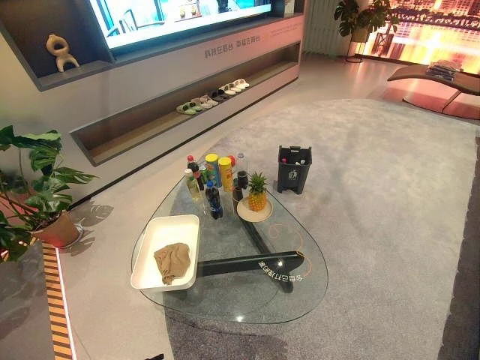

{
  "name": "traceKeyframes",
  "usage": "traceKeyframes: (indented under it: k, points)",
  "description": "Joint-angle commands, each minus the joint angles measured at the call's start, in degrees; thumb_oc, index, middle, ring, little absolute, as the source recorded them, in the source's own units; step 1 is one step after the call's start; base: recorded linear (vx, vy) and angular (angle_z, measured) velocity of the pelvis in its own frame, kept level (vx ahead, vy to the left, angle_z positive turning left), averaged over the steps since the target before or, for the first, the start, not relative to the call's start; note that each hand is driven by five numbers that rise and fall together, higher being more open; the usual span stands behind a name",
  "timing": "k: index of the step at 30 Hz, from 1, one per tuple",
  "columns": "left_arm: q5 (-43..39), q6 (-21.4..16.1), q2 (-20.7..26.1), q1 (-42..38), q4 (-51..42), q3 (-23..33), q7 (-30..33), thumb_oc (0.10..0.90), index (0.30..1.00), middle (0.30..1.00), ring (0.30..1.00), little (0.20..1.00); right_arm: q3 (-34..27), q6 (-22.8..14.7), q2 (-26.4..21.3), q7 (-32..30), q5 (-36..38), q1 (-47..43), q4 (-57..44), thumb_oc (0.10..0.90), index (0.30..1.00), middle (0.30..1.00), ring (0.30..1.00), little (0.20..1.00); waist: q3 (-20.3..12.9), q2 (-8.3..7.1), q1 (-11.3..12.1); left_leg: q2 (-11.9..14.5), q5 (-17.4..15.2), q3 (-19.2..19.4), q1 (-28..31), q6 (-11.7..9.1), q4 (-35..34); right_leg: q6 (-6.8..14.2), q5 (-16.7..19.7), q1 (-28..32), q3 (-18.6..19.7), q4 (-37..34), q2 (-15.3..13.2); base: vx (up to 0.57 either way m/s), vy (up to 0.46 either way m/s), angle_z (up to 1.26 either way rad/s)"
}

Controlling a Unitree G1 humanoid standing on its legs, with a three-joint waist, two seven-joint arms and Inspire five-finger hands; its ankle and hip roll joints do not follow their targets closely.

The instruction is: Wipe the table with a cloth and put it in the basket.

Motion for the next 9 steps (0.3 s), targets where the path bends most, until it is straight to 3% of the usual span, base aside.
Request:
traceKeyframes:
  k: [1, 9]
  points:
    - [1.6, -0.3, 1.0, -3.6, 2.2, 0.5, 0.0, 0.800, 0.900, 0.900, 0.900, 0.900, 2.2, 0.5, 0.4, 0.2, -2.0, -2.5, 2.2, 0.800, 0.900, 0.900, 0.900, 0.900, 1.6, -1.17, 0.0, -0.4, -3.6, 0.2, 1.5, -0.9, 0.4, 4.1, -2.7, 1.0, 0.9, 3.5, -3.9, -0.04, 0.017, 0.00]
    - [1.4, -0.5, 0.3, -3.8, 1.9, -0.1, -0.2, 0.800, 0.900, 0.900, 0.900, 0.900, 2.9, 0.4, 0.3, 0.1, -2.2, -3.0, 2.0, 0.800, 0.900, 0.900, 0.900, 0.900, 2.0, -1.19, 0.0, -0.2, -3.7, 0.5, 1.6, -0.9, 0.4, 4.1, -2.5, 1.2, 0.7, 3.1, -4.0, -0.01, 0.003, 0.00]
